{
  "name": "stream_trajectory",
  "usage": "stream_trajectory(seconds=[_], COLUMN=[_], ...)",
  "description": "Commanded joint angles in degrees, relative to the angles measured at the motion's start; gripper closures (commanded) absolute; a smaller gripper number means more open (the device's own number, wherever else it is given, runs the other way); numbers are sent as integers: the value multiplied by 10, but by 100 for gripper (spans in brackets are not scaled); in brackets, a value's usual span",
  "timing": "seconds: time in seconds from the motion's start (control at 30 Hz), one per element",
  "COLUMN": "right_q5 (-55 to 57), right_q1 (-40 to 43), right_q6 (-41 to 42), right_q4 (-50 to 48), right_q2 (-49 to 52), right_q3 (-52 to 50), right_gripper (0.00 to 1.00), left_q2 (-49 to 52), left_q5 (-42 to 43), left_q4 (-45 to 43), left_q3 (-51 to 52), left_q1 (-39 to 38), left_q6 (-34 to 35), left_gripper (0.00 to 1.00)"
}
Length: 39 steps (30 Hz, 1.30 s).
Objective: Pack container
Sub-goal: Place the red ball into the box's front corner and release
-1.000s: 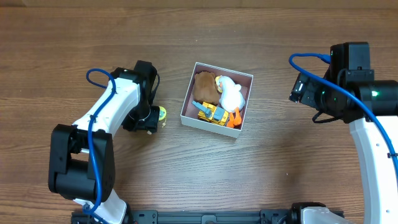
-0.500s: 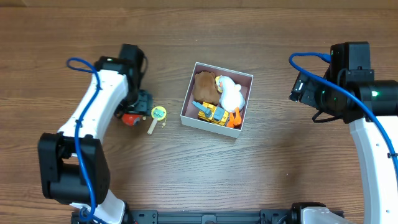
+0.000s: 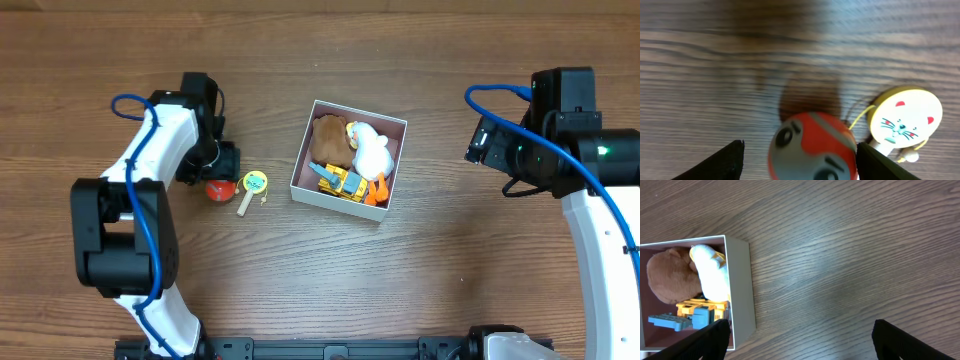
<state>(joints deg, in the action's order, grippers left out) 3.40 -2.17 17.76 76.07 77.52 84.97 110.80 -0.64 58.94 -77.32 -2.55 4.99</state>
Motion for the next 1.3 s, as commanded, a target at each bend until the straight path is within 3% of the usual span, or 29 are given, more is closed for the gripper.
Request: stream_trajectory(seconds=[0.0,0.13,0.27,0.47,0.53,0.67,0.7,0.77,1.0,1.1,1.27], right_q5=[4,4,4,4,4,4,4,4,6,6,6], right_q1=[3,3,3,3,3,3,3,3,3,3,3], right_q6=[-2,-3,-3,-7,-12,-13,-13,-13,-18,-17,-17], right_q4=[0,2,5,7,8,8,8,8,12,12,14], right_q2=[-2,-2,-2,-2,-2,-2,-2,-2,-2,-2,-2], right_q3=[2,2,2,2,2,2,2,2,2,2,2], right_gripper=[7,7,7,7,7,8,8,8,8,8,8], left_q2=[32,51,54,31,13,-18,-25,-31,-57,-79,-113], left_q5=[1,1,0,-11,-12,-12,-12,-12,0,21,101], left_q4=[2,1,3,57,88,111,111,116,163,185,192], left_q3=[-4,-4,-6,-53,-83,-118,-119,-120,-160,-213,-321], left_q1=[3,3,3,3,3,3,3,3,-7,-25,-105], left_q6=[-16,-16,-17,-25,-25,-35,-38,-38,-38,-38,-38], left_gripper=[28,34,57,72,72,51,51,69,88,89,83])
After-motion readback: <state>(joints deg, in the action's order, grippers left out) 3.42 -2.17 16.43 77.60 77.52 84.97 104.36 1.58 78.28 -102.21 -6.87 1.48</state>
